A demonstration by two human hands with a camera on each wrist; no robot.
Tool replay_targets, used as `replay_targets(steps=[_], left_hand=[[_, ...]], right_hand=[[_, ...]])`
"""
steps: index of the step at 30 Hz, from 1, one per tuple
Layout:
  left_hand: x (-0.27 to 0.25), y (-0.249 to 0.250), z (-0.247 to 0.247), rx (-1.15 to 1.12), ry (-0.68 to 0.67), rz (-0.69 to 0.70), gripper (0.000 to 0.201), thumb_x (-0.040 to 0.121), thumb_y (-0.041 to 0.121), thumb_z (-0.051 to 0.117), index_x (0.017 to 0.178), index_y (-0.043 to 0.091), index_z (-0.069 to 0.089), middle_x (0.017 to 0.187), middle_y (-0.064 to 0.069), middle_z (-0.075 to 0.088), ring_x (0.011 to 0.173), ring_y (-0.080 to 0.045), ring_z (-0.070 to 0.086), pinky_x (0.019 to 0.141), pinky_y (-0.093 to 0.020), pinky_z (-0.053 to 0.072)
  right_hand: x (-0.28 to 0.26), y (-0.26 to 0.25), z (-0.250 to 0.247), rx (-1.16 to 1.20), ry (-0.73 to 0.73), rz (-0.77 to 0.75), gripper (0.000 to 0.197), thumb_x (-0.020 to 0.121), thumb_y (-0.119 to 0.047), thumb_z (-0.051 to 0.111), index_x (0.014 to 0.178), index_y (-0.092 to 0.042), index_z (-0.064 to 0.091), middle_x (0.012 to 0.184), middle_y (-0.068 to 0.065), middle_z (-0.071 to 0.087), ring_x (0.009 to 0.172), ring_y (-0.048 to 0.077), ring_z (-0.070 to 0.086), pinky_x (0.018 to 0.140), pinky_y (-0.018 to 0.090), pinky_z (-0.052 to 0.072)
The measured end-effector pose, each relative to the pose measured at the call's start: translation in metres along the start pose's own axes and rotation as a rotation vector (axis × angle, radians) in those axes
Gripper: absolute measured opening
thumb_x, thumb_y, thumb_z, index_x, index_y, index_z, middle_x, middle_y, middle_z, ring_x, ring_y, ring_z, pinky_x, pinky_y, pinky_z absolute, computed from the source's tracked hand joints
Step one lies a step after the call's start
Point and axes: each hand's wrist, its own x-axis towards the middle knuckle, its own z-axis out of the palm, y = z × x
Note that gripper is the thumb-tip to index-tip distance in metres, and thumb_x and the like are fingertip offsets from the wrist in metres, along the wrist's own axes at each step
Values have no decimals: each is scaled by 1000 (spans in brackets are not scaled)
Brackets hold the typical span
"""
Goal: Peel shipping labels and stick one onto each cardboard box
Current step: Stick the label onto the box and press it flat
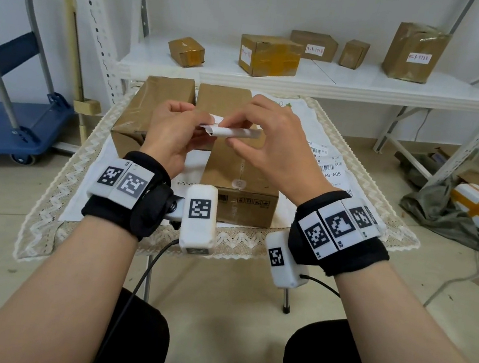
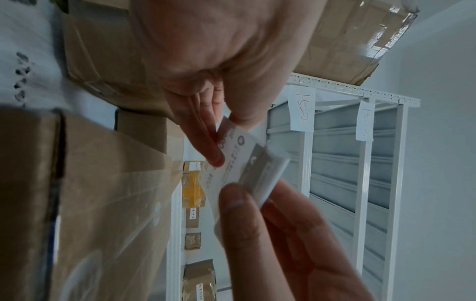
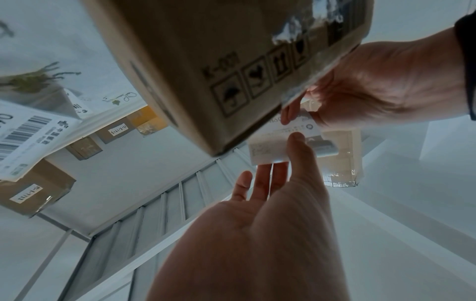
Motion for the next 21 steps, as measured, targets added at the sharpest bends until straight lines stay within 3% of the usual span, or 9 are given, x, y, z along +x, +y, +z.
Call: replay_targets(steps=[5, 8, 11, 14, 16, 18, 20, 21], left_hand=[[1, -1, -1, -5, 20, -5, 32, 85, -8, 70, 101, 12, 50, 100, -20, 67, 73, -28, 69, 65, -41, 61], [1, 0, -1, -18, 48, -8, 28, 87, -8, 67, 96, 12, 50, 97, -18, 66, 75, -28, 69, 83, -50, 60], [1, 1, -1, -27, 65, -6, 27, 89, -7, 67, 91, 14, 49, 90, -12, 65, 72, -22, 68, 92, -48, 58], [0, 1, -1, -27, 58, -3, 26, 89, -5, 68, 91, 13, 50, 92, -13, 67, 77, -24, 70, 93, -48, 59], [-1, 2, -1, -22, 54, -9, 26, 89, -5, 69, 92, 13, 50, 92, -15, 70, 80, -26, 72, 88, -46, 62], [0, 2, 0, -30, 54, -28, 24, 92, -3, 66, 93, 13, 49, 93, -16, 71, 73, -24, 73, 66, -37, 64], [1, 2, 1, -39, 66, -60, 19, 95, 0, 60, 94, 14, 46, 96, -18, 71, 62, -20, 70, 41, -24, 52], [1, 3, 2, -40, 70, -70, 17, 95, 2, 58, 96, 14, 46, 96, -18, 71, 57, -18, 68, 37, -20, 46]], right_hand=[[-1, 0, 0, -23, 7, 5, 14, 83, -15, 75, 97, -18, 72, 92, -10, 59, 86, 10, 50, 79, 35, 44], [-2, -2, -4, -23, 16, 17, 14, 84, -15, 76, 96, -18, 69, 92, -15, 61, 89, 9, 43, 78, 26, 35], [-4, -5, -8, 7, -21, 55, 22, 84, -15, 76, 104, -17, 68, 92, -19, 55, 95, 12, 45, 85, 31, 41], [-6, -6, -8, 1, -50, 76, 34, 83, -16, 76, 116, -21, 67, 91, -15, 59, 98, 11, 43, 90, 38, 43], [-6, -4, -8, 5, -39, 81, 36, 84, -17, 74, 119, -24, 67, 90, -14, 61, 98, 11, 42, 91, 39, 42], [-6, -3, -8, 11, -24, 70, 30, 85, -16, 72, 114, -25, 69, 89, -15, 63, 99, 13, 44, 91, 41, 41], [-6, -2, -7, 7, -31, 52, 20, 86, -16, 71, 104, -25, 72, 88, -15, 64, 100, 14, 44, 91, 42, 40], [-6, -1, -7, -3, -45, 43, 16, 86, -17, 71, 99, -26, 72, 88, -14, 65, 100, 14, 44, 90, 42, 40]])
